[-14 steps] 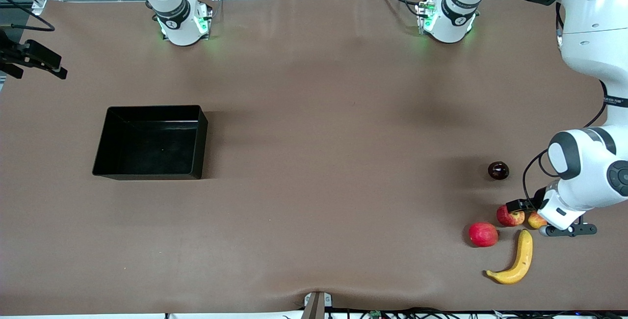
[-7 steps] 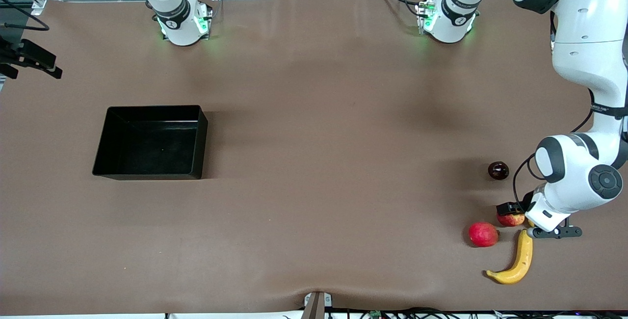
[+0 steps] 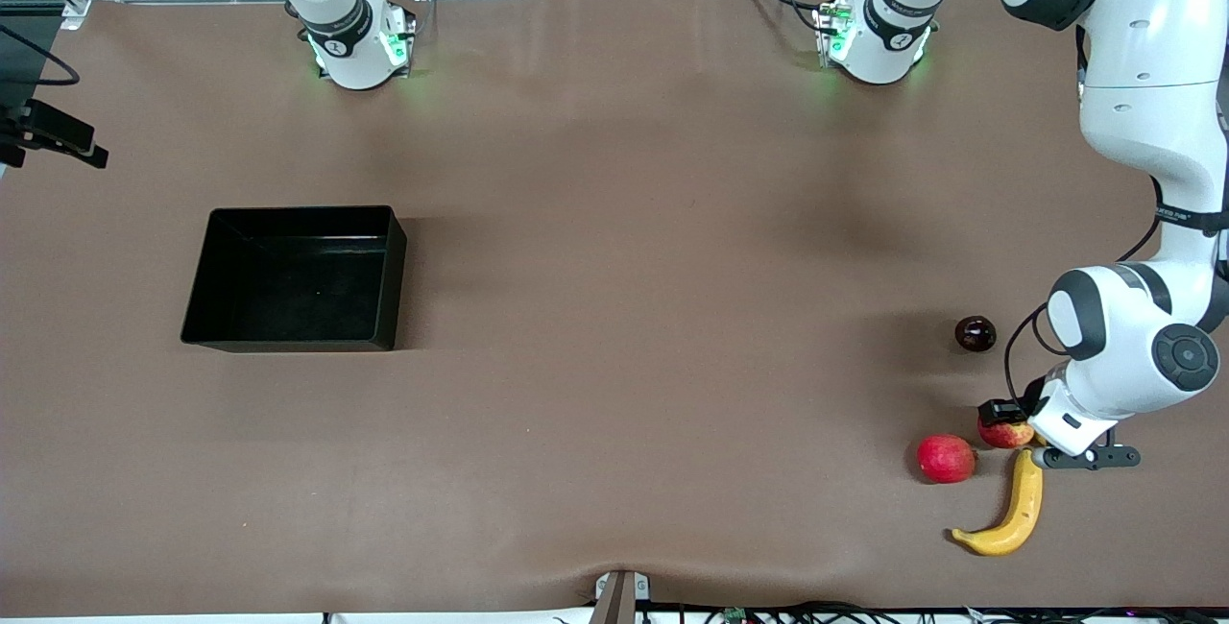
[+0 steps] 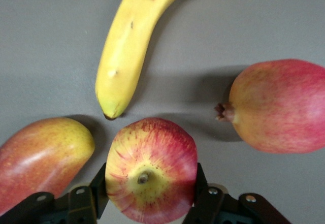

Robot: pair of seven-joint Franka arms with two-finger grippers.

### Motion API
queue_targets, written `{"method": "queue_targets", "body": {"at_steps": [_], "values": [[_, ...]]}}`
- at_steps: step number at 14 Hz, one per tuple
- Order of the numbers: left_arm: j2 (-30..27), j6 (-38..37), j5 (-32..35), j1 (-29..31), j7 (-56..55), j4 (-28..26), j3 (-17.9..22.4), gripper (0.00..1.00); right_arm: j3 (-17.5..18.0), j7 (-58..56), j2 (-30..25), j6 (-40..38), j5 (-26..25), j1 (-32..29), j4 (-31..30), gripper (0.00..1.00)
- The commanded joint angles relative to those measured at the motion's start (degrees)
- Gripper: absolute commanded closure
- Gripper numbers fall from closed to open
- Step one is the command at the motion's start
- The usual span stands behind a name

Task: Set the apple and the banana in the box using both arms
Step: 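Lower the left gripper onto the red-yellow apple and close it, then lift the apple with the left gripper while the right gripper reaches the box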

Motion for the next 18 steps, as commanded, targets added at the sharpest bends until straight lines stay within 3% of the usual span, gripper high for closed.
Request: {"method": "queue_targets", "body": {"at_steps": [1, 4, 6, 11, 15, 18], "values": [[-2.12, -1.26, 0.5, -0.26, 0.76, -0.46, -0.14, 1.0, 0.6, -1.77, 3.2, -0.5, -0.96, -3.0, 0.01, 0.0], [-4.4, -4.41, 0.5, -0.62, 1.11, -0.46, -0.84, 1.0, 0.6, -1.77, 10.22, 5.45, -0.34, -5.3, -0.87, 0.0], [-7.12, -8.8, -0.29, -0.88, 0.41, -0.2, -4.0, 1.0, 0.6, -1.77, 13.22, 10.72, -0.34, -5.57, -3.49, 0.0], [-14.16, -19.54, -0.38, -1.14, -6.16, -0.2, -7.6, 1.0, 0.6, -8.24, 15.6, 34.97, -0.96, -7.66, -20.8, 0.0], [-14.96, -20.25, 0.49, -2.19, -13.46, -0.2, -11.65, 1.0, 0.69, -12.94, 18.06, 37.65, -0.7, -10.84, -22.93, 0.0], [-14.87, -20.25, 0.49, -6.76, -21.53, -0.2, -11.48, 1.0, 0.77, -13.02, 19.99, 38.79, 0.09, -13.56, -24.59, 0.0]]}}
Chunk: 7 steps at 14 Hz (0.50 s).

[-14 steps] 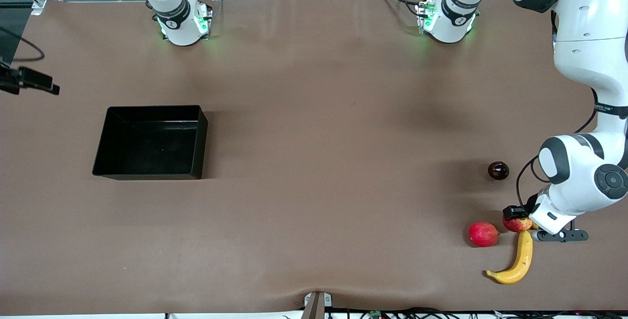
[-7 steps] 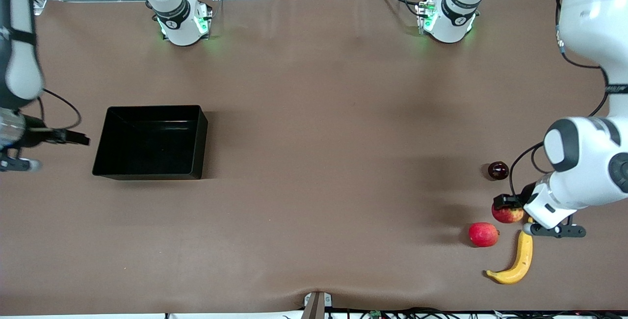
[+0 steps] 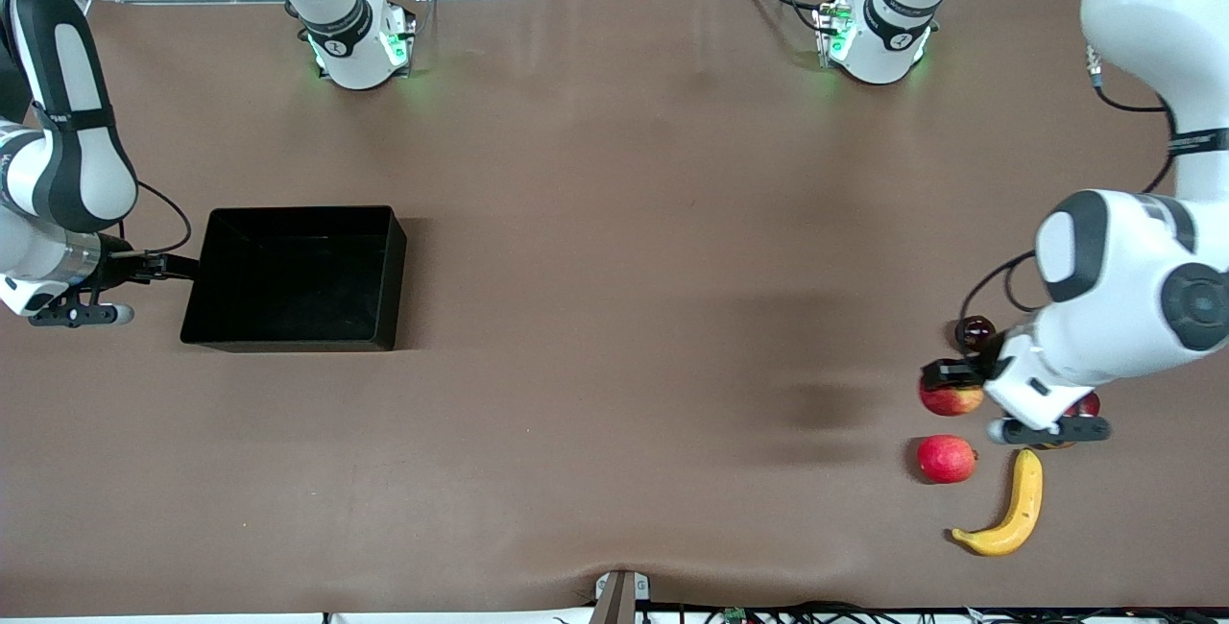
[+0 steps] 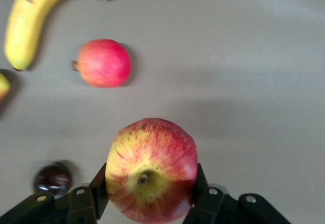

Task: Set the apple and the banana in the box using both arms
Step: 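Lift the apple with the left gripper while the right gripper reaches the box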

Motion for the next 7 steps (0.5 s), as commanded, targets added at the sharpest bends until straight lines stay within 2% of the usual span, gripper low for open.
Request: {"method": "queue_targets", "body": {"at_steps": [1, 3, 4, 5, 7], "values": [[-0.71, -0.25, 0.57, -2.69, -6.47, -0.55, 0.21, 1.0, 1.14, -0.74, 0.38, 2.56, 1.22, -2.88, -3.3, 0.0], [-0.27, -0.25, -0.22, -3.47, -10.33, -0.55, 0.13, 1.0, 1.14, -0.74, 0.3, 3.63, 2.9, -2.97, -4.89, 0.59], [0.16, -0.25, -0.22, -3.39, -12.53, -0.55, 0.13, 1.0, 1.14, -0.74, 0.3, 3.63, 3.08, -3.58, -5.33, 0.81], [0.6, -0.17, -0.22, -3.57, -13.77, -0.55, 0.04, 1.0, 1.14, -0.74, 0.3, 3.71, 3.17, -3.76, -5.68, 0.98], [1.22, 0.27, -0.4, -4.0, -15.44, -0.55, -0.05, 1.0, 1.23, -0.65, 0.3, 3.28, 3.78, -3.67, -5.86, 1.0]]}}
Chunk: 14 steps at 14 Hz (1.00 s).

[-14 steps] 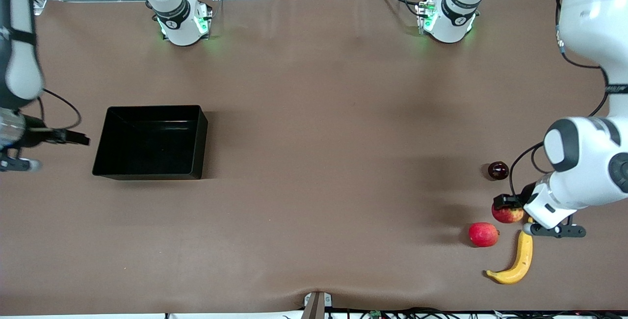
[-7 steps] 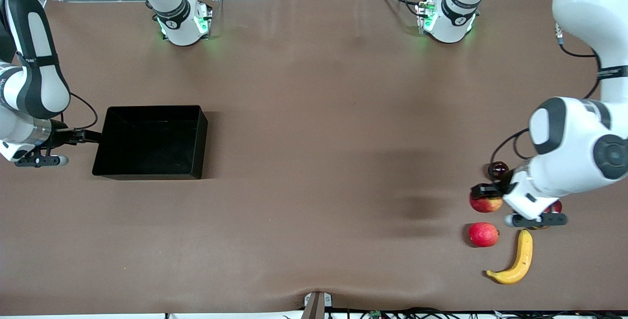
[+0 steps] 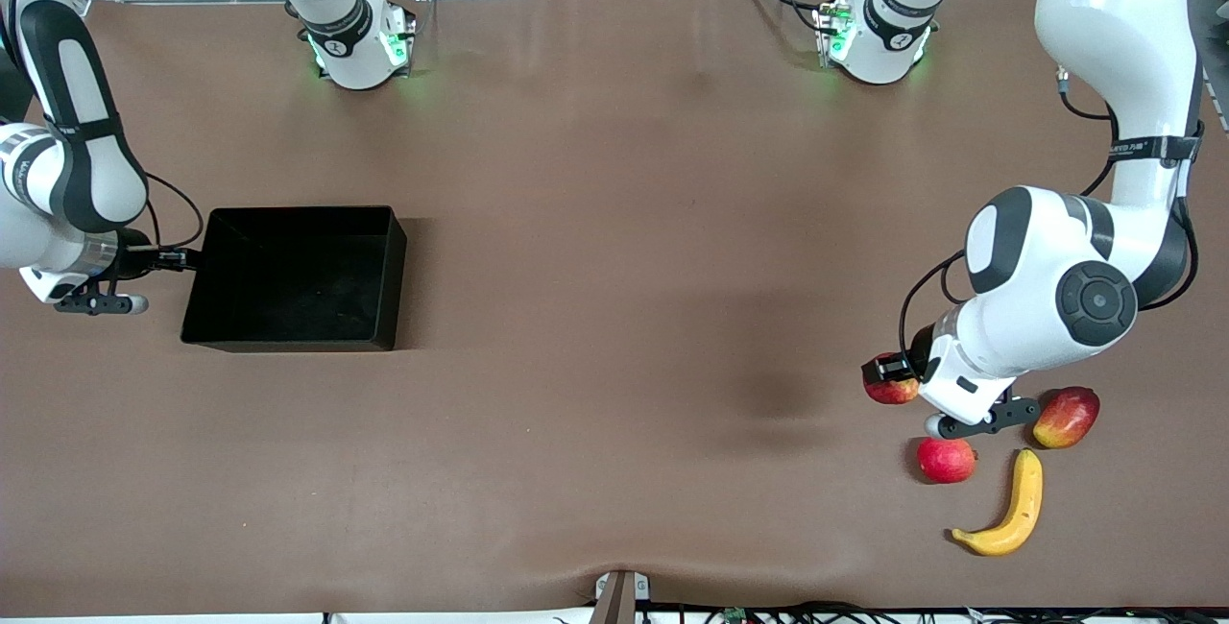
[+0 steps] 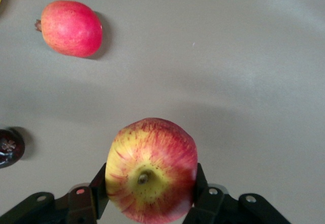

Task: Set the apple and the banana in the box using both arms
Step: 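Drag the black box toward the table middle with the right gripper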

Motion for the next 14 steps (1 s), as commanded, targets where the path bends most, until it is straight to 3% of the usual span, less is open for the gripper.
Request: {"method": "queue_targets", "body": {"at_steps": [1, 5, 11, 14], "values": [[0.32, 0.44, -0.33, -0.65, -2.49, 0.01, -0.08, 1.0, 1.24, -0.73, -0.9, 0.37, 1.93, -1.5, -1.32, 1.0], [0.76, 0.61, -0.33, -0.83, -2.41, 0.18, -0.08, 1.0, 1.76, -0.91, -1.43, -4.1, 2.11, -0.36, -0.18, 1.0], [1.28, 0.96, 0.2, -2.41, -2.67, 0.18, 0.1, 1.0, 3.7, 0.75, -2.04, -20.53, 6.5, 4.47, 9.74, 1.0], [0.85, 0.88, 0.55, -2.41, -2.06, 0.18, 0.1, 1.0, 3.78, 13.55, -3.27, -25.82, 9.83, 10.78, 13.0, 1.0]]}}
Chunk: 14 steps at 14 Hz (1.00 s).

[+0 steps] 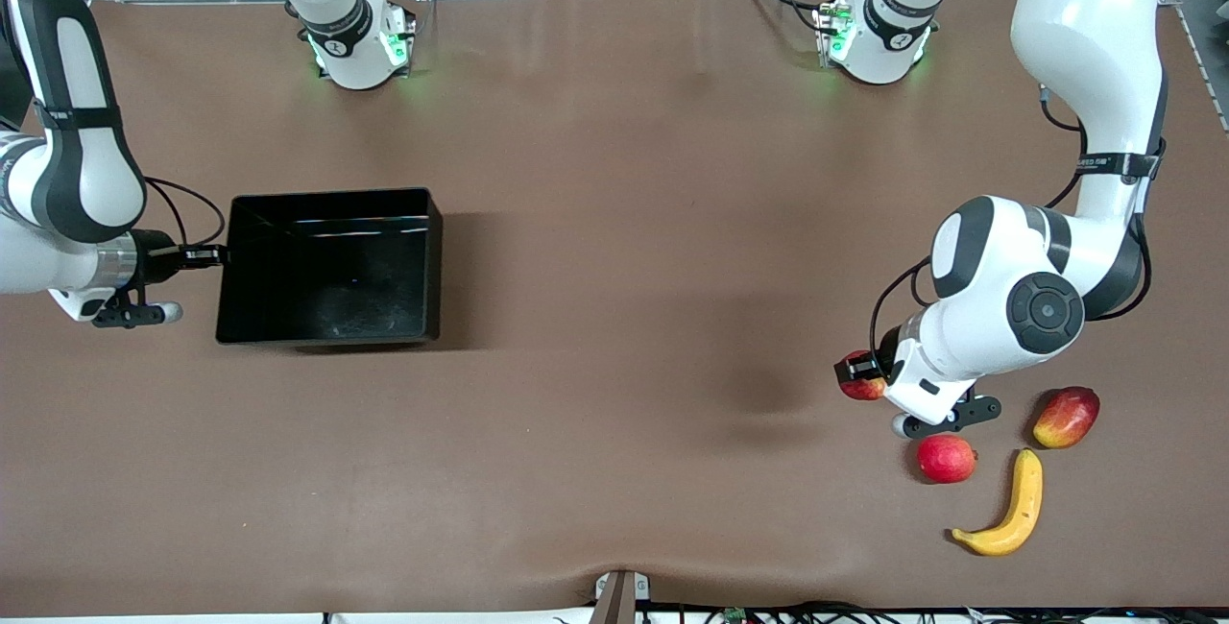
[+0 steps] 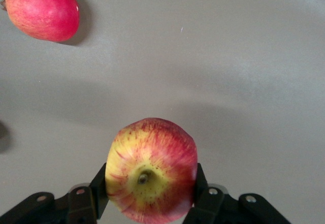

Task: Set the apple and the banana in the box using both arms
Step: 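Drag the black box toward the table middle with the right gripper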

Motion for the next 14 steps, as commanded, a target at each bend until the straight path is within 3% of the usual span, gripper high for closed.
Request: {"method": "queue_targets", "body": {"at_steps": [1, 4, 7, 12, 14], "values": [[-1.28, 0.28, 0.65, 0.42, 0.74, -0.11, 0.08, 1.0, 0.07, 10.69, -2.72, -3.36, 3.98, 6.93, 2.09, 1.0], [-4.71, -1.21, 0.38, 0.52, 2.77, -0.46, -0.36, 1.0, -0.02, 21.41, -2.82, 0.14, 9.16, 15.81, 3.23, 1.0], [-5.68, -4.81, 0.56, 0.34, 3.03, -1.17, -0.36, 1.0, -0.02, 29.41, -2.11, 8.83, 12.34, 25.38, 3.15, 1.0], [-10.42, -1.67, 0.65, -2.38, 2.24, -9.15, -0.45, 1.0, -0.11, 40.58, 6.04, 25.44, 16.29, 39.11, 4.72, 1.0], [-11.83, 0.18, 0.65, -3.18, 2.24, -12.67, -1.41, 1.0, -0.11, 43.5, 10.7, 27.23, 16.3, 42.55, 8.57, 1.0]]}}
